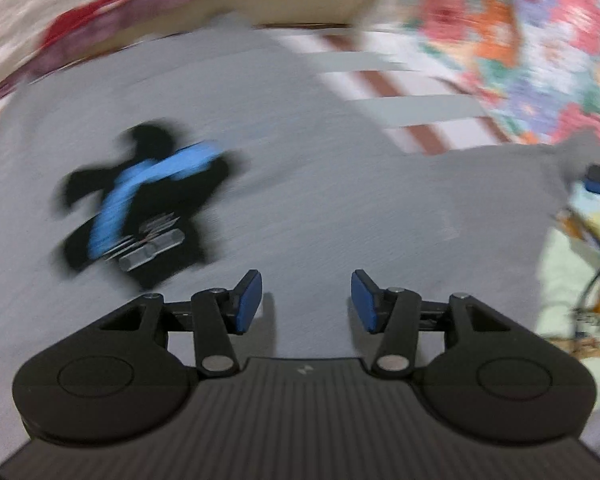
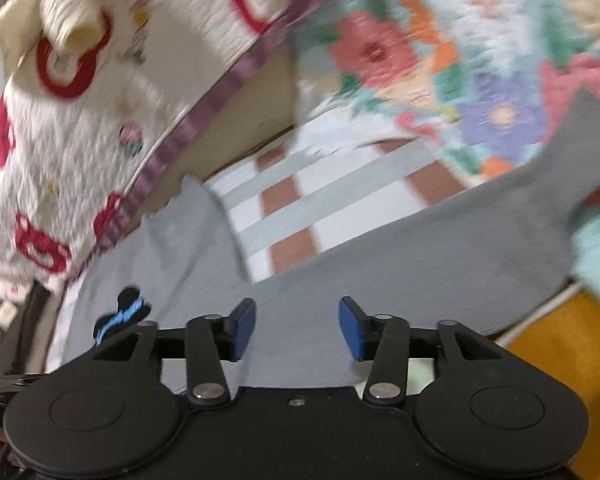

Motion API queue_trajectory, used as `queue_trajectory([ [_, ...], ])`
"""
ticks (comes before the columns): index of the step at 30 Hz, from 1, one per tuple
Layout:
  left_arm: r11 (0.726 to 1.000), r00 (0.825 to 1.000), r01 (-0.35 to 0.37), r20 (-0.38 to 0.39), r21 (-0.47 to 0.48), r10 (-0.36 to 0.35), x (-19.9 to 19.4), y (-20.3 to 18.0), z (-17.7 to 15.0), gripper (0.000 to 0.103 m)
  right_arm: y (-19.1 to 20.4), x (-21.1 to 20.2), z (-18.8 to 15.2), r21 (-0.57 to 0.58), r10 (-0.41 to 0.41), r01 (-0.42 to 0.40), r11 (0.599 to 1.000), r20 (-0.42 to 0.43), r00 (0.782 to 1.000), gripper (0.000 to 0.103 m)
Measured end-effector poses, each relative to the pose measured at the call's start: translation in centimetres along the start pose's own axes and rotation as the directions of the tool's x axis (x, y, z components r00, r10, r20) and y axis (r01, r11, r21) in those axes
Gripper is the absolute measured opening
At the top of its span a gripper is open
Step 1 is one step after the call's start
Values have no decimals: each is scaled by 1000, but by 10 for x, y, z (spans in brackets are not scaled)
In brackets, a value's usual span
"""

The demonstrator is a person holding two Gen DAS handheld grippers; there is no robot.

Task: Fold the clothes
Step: 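Grasp the sleeve cuff with the right tool and stretch it outward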

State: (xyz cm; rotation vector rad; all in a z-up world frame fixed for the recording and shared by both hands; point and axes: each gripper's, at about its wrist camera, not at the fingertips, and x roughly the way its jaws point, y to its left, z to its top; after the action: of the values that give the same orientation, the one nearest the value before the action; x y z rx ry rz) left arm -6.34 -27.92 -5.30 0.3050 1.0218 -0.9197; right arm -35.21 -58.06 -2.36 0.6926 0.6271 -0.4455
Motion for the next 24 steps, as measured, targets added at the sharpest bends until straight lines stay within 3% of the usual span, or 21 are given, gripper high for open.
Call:
queue_trajectory([
  [3,991,998,62,-34,122,-58,27,-59,14,49,-43,-26,22,42,-5,5,999,-6,1000,65],
  [7,949,988,148,-91,278,-127,64,-137,32,49,-99,-42,35,108,-47,45,993,14,999,65],
  [10,927,974,192,-179,321,-140,93,-167,29,49,-130,-42,35,119,-120,114,986,46,992,65],
  [13,927,961,204,-247,314,-128,113,-172,31,49,-146,-32,33,73,-182,177,982,72,981,65],
  [16,931,955,212,-264,298,-133,115,-170,37,49,-148,-15,33,22,-224,223,975,81,971,65],
  [22,949,972,172,-203,265,-120,94,-152,38,49,-149,21,36,-66,-298,306,950,101,949,64],
  [23,952,975,166,-188,257,-120,90,-147,38,49,-149,27,36,-81,-310,319,944,105,945,50],
  [24,955,977,161,-174,249,-120,85,-142,39,49,-149,33,36,-95,-322,333,938,109,940,9],
])
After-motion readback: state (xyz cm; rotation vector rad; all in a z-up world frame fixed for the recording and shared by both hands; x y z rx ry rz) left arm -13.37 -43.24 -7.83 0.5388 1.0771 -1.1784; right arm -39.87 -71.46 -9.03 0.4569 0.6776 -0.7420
